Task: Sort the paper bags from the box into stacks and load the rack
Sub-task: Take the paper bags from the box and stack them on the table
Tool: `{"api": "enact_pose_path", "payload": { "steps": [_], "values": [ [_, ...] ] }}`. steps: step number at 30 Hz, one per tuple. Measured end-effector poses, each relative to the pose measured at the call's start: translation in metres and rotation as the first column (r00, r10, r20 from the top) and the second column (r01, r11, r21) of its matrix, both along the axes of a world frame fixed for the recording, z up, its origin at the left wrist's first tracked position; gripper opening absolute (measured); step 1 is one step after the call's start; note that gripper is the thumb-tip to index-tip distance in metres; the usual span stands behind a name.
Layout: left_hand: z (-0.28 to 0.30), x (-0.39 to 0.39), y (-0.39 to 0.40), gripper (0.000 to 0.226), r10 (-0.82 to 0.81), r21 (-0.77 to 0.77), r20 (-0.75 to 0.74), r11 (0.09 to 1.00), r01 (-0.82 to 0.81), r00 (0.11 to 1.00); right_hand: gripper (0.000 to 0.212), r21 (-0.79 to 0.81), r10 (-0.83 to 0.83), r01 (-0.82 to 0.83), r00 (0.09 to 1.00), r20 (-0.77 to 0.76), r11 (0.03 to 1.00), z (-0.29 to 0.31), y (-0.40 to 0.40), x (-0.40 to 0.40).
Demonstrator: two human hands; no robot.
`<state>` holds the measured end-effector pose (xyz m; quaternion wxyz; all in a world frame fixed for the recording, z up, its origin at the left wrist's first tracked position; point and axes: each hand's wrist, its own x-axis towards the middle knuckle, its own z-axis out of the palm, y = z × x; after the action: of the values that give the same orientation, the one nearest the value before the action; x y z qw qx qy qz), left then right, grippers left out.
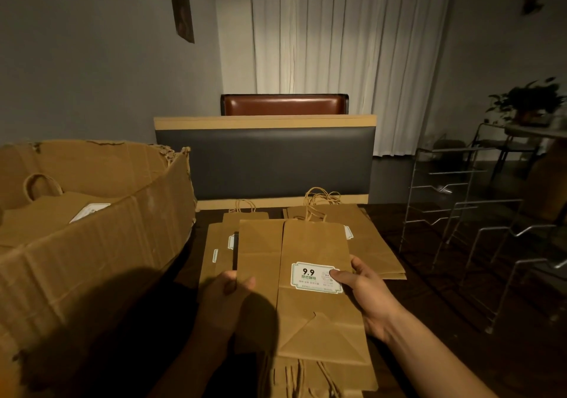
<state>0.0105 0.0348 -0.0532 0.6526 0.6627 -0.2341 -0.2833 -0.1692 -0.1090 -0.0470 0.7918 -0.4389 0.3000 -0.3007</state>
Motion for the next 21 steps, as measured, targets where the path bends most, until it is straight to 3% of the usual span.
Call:
{"api": "enact_pose_path", "payload": {
  "steps": [6,10,13,17,21],
  "values": [
    [-0.0033,0.0024,-0.0012,0.028,0.010,0.007,-0.027,1.000,-0.010,1.000,0.034,-0.008,-0.001,0.001,1.000,-0.014,1.000,0.0020,0.0024,-0.0007],
    [-0.0006,-0.0003,-0.0004,0.043,-0.037,-0.005,-0.048,0.999,0.036,0.998,0.032,-0.023,0.002,-0.003,1.000,-0.022,1.000,0.0039,0.0037,-0.0010],
    [0.0030,-0.0053,0.0017,0.028,-0.060,-0.001,-0.024,0.998,0.060,0.998,0.031,-0.043,-0.005,0.003,0.999,-0.034,0.999,0.0034,0.0034,-0.0013],
    [-0.0032,-0.0017,-0.0007,0.043,0.003,0.006,0.051,1.000,-0.003,0.999,0.032,-0.062,-0.003,0.000,0.999,-0.044,0.998,0.0027,0.0040,-0.0008],
    [-0.0032,0.0035,0.0003,0.037,0.064,0.028,0.078,0.997,-0.067,0.995,0.031,-0.086,-0.014,0.009,0.998,-0.057,0.996,0.0020,0.0033,-0.0018]
  ]
}}
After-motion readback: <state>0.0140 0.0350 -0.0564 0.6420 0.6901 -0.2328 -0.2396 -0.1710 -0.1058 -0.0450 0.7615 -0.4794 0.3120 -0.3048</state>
